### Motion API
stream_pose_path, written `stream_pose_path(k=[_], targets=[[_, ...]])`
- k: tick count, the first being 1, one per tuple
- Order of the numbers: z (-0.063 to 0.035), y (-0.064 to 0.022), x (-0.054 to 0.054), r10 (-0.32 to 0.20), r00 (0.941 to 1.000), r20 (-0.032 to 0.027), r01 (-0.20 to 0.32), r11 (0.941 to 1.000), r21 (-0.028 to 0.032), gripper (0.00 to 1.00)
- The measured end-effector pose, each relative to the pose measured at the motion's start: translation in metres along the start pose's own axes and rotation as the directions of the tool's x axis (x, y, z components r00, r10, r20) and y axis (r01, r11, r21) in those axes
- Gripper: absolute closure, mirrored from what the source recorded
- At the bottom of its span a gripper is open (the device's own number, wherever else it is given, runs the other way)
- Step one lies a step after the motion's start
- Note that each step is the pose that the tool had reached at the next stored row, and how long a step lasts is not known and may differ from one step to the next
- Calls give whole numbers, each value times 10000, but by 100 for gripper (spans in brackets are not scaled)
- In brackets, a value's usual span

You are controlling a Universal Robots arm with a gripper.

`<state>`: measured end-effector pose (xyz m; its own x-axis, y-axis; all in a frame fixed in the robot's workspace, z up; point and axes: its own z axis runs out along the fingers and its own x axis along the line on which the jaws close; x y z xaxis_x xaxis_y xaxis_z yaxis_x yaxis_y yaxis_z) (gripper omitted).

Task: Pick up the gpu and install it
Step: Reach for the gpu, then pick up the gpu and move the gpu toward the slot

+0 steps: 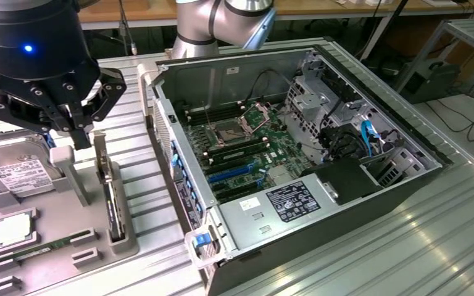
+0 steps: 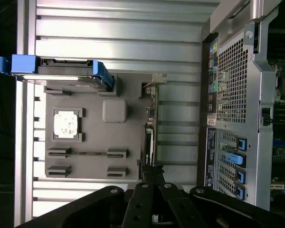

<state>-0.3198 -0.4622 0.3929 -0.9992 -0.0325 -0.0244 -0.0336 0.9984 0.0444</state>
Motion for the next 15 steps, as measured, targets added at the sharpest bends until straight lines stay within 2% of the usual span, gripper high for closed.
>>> stream_pose_path(k=[13, 14, 15], targets=[[0, 0, 0, 0, 10000, 0, 0, 10000, 0, 89], [0, 0, 0, 0, 10000, 0, 0, 10000, 0, 89], [0, 0, 0, 0, 10000, 0, 0, 10000, 0, 83]])
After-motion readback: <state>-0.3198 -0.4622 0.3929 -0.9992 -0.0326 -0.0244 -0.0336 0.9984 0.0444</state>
